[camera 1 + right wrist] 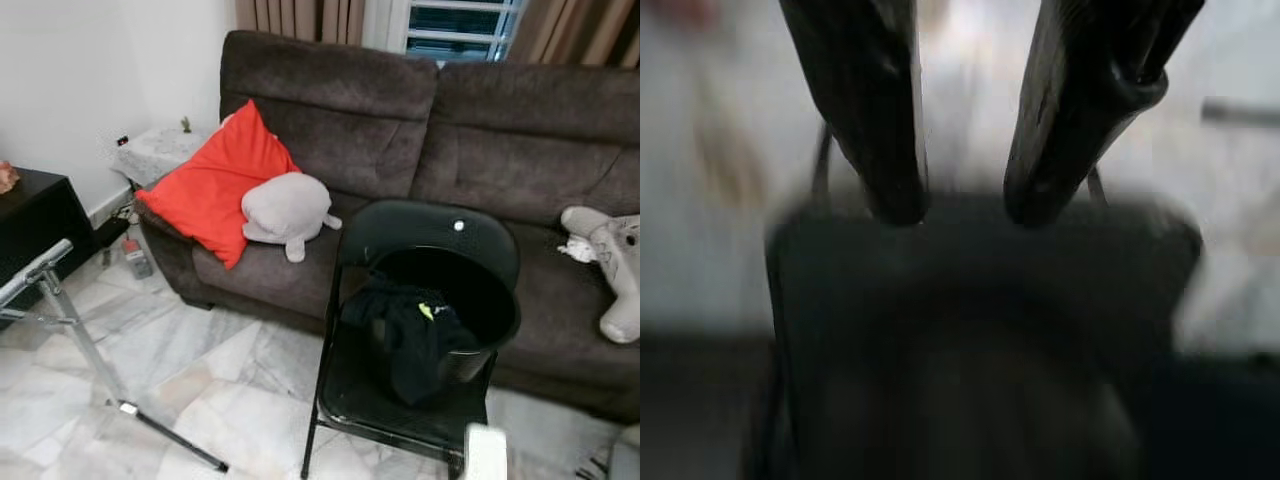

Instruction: Hang hanger

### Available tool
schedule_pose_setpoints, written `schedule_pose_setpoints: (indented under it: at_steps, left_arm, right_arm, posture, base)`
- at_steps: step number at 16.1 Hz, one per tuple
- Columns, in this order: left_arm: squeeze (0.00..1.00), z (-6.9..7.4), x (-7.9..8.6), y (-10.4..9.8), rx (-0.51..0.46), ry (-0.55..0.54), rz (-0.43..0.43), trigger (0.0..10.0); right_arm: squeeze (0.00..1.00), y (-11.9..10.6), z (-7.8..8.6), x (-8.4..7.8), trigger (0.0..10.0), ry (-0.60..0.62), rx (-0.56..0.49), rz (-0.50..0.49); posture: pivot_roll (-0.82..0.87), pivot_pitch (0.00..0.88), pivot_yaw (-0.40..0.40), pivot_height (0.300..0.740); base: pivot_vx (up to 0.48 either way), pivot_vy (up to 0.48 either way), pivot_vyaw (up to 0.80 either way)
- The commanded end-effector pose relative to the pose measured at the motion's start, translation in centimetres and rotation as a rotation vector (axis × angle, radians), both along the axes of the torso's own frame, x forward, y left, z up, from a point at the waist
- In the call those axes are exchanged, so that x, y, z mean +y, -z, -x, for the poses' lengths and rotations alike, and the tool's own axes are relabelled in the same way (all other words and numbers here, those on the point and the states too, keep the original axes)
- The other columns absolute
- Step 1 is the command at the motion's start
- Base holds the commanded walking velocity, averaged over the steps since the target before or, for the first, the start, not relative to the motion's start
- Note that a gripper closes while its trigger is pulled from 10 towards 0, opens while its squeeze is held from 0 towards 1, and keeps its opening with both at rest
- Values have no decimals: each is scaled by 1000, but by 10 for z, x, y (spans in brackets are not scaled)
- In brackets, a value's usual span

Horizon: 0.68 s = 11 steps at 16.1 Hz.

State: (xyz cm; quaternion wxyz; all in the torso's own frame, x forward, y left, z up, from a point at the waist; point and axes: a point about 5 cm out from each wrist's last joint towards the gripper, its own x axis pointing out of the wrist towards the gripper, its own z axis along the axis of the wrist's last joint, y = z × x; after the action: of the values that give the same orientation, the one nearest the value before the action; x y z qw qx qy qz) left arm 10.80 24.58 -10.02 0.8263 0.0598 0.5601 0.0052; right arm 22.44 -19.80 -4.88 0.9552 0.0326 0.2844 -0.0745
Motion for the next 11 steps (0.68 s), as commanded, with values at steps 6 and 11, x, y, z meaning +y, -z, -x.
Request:
schedule_pose_setpoints:
  at_steps: [6,11]
  left_arm:
    - [0,5,1,1,24,6,-1,10000]
    - [0,5,2,1,31,19,-4,10000]
  right_arm:
    - [1000,-21,9,0,10000,-96,-241,89]
    - [1000,-30,5,5,10000,-198,-298,69]
  posture:
    - [22,0,-28,740]
    - [14,0,-22,740]
  base:
    - [0,0,0]
    - [0,0,0]
